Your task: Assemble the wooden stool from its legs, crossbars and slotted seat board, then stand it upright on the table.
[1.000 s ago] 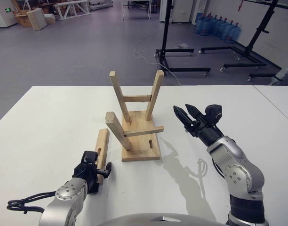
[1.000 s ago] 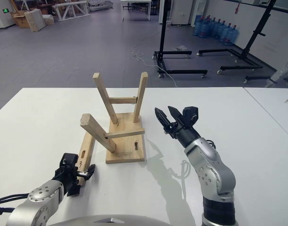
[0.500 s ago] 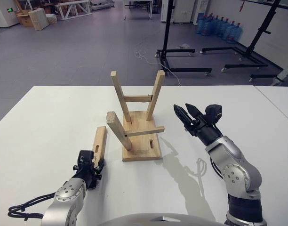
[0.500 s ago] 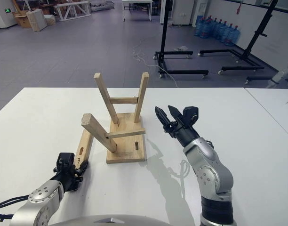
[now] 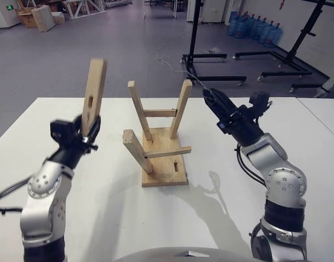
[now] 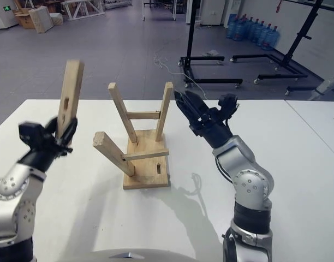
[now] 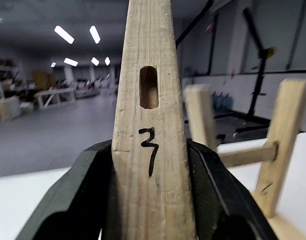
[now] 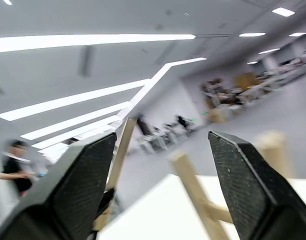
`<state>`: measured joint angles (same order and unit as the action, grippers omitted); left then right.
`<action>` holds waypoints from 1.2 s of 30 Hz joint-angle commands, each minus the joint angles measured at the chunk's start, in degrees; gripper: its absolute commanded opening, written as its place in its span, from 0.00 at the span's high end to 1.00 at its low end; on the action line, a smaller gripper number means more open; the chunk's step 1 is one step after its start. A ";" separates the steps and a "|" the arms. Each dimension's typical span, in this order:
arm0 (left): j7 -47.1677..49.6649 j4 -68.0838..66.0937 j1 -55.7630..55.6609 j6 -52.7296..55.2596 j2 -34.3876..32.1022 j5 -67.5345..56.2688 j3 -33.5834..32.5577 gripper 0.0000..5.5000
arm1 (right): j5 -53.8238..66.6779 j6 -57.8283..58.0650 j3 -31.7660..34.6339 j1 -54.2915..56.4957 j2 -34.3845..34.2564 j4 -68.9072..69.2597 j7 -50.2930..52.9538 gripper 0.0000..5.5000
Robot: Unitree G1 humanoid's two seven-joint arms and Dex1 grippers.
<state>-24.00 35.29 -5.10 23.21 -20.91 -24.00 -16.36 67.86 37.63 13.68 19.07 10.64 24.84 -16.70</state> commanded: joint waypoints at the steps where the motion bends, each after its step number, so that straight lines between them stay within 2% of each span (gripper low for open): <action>1: -7.32 3.40 -5.31 -0.74 -6.60 -0.36 6.10 0.63 | 3.34 1.50 -2.85 3.18 -0.70 0.36 -0.02 0.38; 4: -12.03 5.32 -7.36 -0.71 -10.02 -1.54 9.47 0.63 | 2.76 0.43 -5.52 5.05 -2.64 -0.37 0.19 0.38; 10: -16.84 6.24 -8.73 1.23 -13.17 -9.16 9.74 0.63 | 2.11 -1.23 -7.44 5.49 -3.66 -0.35 -1.99 0.38; 15: -20.89 4.71 -9.82 2.50 -15.46 -17.59 7.29 0.63 | 2.25 -2.04 -7.31 5.86 -3.26 -0.54 -4.11 0.38; 21: -31.03 -5.19 -14.91 7.28 -19.03 -32.04 3.42 0.63 | 1.07 -2.69 -7.64 8.23 -1.86 -3.35 -11.61 0.38; 27: -43.19 -15.28 -21.88 10.97 -22.67 -32.95 7.50 0.63 | -1.86 -5.28 -8.57 12.20 -3.21 -6.93 -17.15 0.38; 36: -47.05 -18.68 -25.31 13.20 -23.04 -30.72 11.89 0.63 | -2.22 -5.89 -9.47 13.33 -4.19 -4.65 -20.29 0.38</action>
<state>-67.45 15.37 -29.45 35.96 -43.23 -55.63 -6.40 66.18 32.80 3.90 30.75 6.67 20.21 -38.06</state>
